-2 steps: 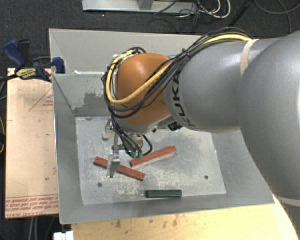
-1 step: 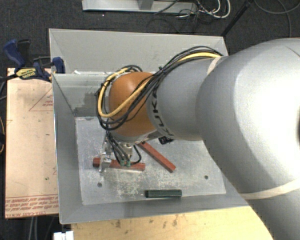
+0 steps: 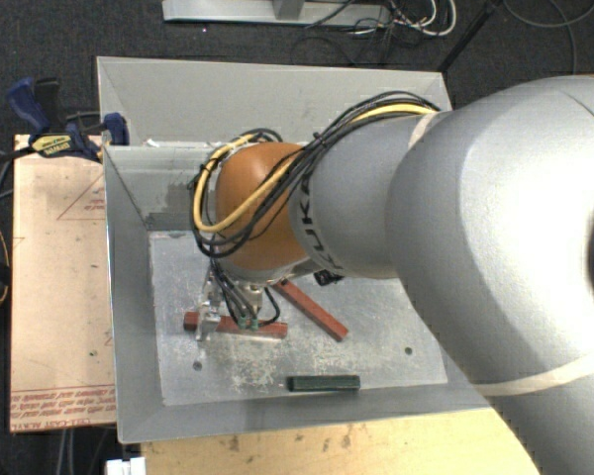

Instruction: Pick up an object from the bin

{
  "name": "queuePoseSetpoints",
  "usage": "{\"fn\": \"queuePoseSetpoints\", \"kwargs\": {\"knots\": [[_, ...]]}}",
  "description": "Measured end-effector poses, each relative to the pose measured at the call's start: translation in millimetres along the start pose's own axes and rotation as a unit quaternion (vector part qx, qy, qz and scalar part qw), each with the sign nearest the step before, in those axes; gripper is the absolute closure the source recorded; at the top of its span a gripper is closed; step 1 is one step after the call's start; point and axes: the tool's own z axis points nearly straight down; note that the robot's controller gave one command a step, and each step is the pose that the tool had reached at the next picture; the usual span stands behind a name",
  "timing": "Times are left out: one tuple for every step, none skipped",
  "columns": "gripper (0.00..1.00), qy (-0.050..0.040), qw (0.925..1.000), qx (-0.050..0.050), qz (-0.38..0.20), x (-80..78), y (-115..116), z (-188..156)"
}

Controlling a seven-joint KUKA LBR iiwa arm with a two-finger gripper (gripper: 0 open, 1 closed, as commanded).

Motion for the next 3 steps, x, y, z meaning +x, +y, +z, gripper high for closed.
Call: {"fn": "queuePoseSetpoints", "kwargs": {"knots": [[1.00, 0.0000, 1.0000, 0.000, 0.000, 0.0, 0, 0], [1.00, -0.0023, 0.9997, 0.000, -0.025, 4.5, 1, 0], [1.00, 0.0018, 0.9997, 0.002, -0.024, 11.8, -8, -147]]}}
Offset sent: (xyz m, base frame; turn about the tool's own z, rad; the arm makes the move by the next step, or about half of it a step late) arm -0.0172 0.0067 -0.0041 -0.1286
